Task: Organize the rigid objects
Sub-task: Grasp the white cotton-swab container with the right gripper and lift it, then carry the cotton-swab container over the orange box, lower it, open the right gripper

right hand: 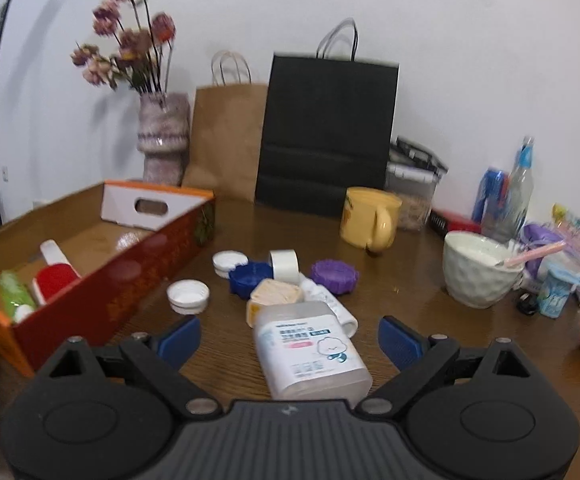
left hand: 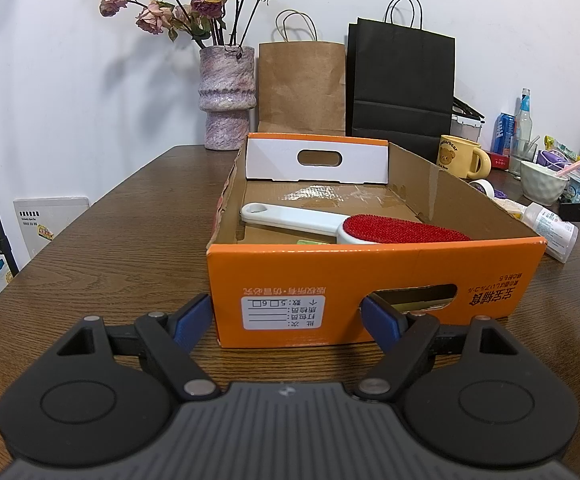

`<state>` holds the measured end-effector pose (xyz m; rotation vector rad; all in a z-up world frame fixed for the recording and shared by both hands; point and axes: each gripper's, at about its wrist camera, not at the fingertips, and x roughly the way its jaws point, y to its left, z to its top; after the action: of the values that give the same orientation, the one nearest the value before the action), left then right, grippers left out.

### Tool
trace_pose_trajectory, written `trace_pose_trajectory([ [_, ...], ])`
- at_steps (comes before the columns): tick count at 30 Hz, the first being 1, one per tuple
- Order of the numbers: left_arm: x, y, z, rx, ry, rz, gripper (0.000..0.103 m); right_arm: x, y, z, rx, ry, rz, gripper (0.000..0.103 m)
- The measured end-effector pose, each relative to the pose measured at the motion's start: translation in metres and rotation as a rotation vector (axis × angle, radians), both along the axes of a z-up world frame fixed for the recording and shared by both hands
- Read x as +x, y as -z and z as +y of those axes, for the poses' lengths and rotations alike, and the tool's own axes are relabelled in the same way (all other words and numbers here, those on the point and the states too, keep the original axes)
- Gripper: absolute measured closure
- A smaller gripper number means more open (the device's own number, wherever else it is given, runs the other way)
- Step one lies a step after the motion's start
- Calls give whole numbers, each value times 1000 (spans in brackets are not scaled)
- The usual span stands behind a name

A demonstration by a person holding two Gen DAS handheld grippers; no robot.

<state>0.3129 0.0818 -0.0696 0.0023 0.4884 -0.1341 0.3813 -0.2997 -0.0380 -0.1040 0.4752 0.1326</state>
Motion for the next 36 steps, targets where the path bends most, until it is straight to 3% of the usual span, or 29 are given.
trace_pose_trajectory([
  [6, 0, 0, 0, 0, 0, -1, 20, 37, 12, -9, 5, -24, 124, 11],
  [10, 0, 0, 0, 0, 0, -1, 20, 52, 22, -15, 25, -14, 181, 31],
  [13, 0, 0, 0, 1, 0, -1, 20, 56, 26, -19, 64, -20, 200, 33],
  [30, 0, 0, 0, 0, -1, -1, 20, 31, 5, -19, 77, -23, 129, 37],
  [36, 0, 0, 0, 0, -1, -1, 20, 14, -27, 4, 48, -200, 43, 37],
])
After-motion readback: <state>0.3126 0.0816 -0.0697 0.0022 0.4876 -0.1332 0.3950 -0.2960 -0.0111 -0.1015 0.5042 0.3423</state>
